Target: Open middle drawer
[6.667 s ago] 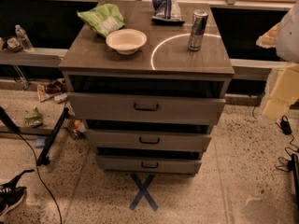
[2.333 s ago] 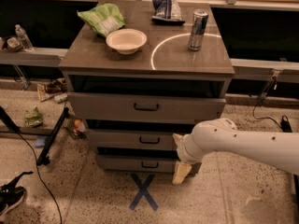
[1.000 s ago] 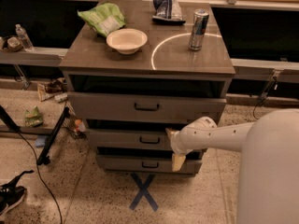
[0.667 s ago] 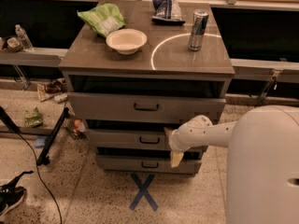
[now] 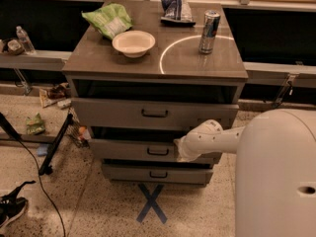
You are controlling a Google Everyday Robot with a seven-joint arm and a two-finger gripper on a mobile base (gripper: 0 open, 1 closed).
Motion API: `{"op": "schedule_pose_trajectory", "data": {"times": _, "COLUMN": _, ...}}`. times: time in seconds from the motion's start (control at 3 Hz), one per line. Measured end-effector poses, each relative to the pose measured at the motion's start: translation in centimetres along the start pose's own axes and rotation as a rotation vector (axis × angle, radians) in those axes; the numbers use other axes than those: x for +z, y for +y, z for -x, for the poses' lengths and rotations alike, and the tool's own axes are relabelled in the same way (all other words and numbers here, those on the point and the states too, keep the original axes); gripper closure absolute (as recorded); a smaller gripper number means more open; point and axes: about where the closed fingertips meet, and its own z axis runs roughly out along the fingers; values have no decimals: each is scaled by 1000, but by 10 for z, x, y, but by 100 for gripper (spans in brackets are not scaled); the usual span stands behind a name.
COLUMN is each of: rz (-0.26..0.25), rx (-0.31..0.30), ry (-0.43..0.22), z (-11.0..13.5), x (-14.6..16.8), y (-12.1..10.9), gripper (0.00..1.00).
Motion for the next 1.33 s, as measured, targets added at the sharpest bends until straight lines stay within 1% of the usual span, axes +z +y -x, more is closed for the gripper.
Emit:
{"op": "schedule_pose_trajectory", "data": {"times": 0.33, "rz": 47, "rx": 2, "ry": 33, "z": 6, "x": -20, "y": 17, "gripper": 85}}
{"op": "schedule_pose_trajectory", "data": {"times": 0.67, "rz": 124, "rx": 1, "ry": 46, "z": 17, "x": -52, "y": 44, "gripper": 100}}
{"op": "schedule_pose_trajectory", "data": {"times": 1.0, "rz": 207, "rx": 10, "ry": 58, "z": 25, "x": -76, "y": 61, "gripper": 82}}
{"op": "schedule_pose_trajectory", "data": {"times": 1.33, "rz": 259, "rx": 28, "ry": 41, "z": 30, "x": -85, "y": 74, "gripper": 51}}
